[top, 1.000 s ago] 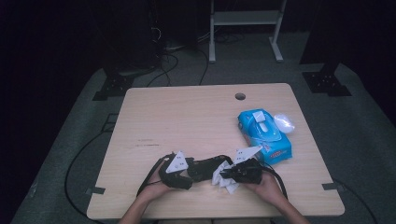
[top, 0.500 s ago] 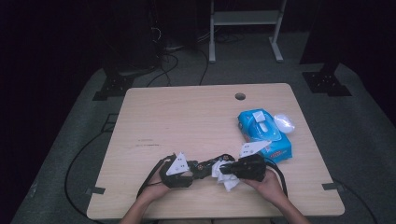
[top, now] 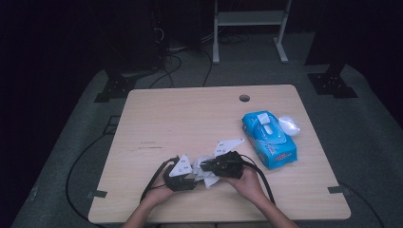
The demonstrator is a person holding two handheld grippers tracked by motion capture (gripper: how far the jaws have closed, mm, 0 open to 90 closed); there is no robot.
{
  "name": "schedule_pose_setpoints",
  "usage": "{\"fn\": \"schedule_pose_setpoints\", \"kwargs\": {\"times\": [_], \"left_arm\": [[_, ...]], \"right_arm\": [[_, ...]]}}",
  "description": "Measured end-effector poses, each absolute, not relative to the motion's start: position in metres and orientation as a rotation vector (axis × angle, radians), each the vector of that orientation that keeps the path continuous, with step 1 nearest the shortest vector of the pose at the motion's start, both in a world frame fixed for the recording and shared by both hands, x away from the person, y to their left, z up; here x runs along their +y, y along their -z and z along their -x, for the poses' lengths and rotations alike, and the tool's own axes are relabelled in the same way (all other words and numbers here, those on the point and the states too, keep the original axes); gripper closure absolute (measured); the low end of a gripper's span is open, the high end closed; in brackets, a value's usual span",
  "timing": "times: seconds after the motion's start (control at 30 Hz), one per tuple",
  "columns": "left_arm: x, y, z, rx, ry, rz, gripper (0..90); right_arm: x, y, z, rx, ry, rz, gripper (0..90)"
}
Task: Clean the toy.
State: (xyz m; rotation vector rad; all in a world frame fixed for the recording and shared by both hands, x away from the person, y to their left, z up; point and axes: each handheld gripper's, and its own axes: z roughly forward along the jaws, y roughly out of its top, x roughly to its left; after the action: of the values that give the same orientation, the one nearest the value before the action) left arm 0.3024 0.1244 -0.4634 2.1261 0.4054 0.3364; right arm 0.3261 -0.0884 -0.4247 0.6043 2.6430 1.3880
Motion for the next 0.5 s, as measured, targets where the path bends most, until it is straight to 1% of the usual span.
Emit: {"fn": "schedule_pose_setpoints", "kwargs": {"times": [0.23,0.37,0.43,0.5], "left_arm": [[0.123,0.463,-0.303,0.402,-0.345,-2.133,58.6],[0.122,0.463,-0.303,0.398,-0.347,-2.134,58.6],[0.122,0.463,-0.303,0.403,-0.344,-2.128,58.6],[0.123,0.463,-0.303,0.401,-0.345,-2.129,58.6]], "right_arm": [[-0.125,0.427,-0.331,2.565,-1.379,-0.741,84.7],[-0.110,0.431,-0.329,2.601,-1.475,-0.674,84.3],[-0.101,0.430,-0.328,2.602,-1.472,-0.625,84.3],[-0.102,0.428,-0.331,2.610,-1.443,-0.642,84.2]]}}
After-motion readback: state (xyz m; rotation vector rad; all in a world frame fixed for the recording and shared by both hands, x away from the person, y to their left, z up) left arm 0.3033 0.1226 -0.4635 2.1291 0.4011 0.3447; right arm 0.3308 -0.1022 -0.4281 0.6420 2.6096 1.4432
